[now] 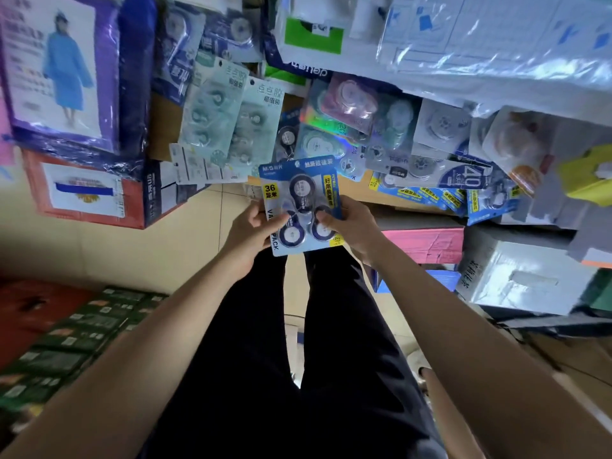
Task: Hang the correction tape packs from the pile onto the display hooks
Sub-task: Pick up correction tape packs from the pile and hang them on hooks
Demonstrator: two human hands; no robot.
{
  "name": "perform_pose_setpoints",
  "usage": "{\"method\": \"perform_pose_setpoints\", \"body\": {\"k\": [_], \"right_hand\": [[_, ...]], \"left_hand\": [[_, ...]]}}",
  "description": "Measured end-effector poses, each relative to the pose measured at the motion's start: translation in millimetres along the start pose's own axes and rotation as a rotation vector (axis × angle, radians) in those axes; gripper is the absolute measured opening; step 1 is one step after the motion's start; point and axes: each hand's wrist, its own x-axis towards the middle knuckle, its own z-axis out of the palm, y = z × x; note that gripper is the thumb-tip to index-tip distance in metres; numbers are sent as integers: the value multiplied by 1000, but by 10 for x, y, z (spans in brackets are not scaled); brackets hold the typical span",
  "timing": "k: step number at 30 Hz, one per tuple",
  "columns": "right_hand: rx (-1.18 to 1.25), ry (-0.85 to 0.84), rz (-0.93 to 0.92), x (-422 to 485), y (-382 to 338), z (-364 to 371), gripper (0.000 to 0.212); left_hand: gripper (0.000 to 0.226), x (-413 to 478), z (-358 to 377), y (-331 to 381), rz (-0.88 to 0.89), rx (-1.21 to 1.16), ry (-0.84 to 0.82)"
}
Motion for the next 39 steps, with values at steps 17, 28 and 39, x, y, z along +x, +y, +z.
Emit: {"method": "perform_pose_setpoints", "body": {"k": [17, 28, 39], "right_hand": [[565, 418, 235, 488, -205, -386, 22], [566, 468, 204, 73, -433, -224, 29], [-311, 501, -166, -1225, -901, -173, 13]], "left_hand": [[33, -5, -623, -122, 101, 114, 332], [29, -262, -692, 30, 185, 274, 354], [21, -1193, -590, 803, 461, 461, 307]]}}
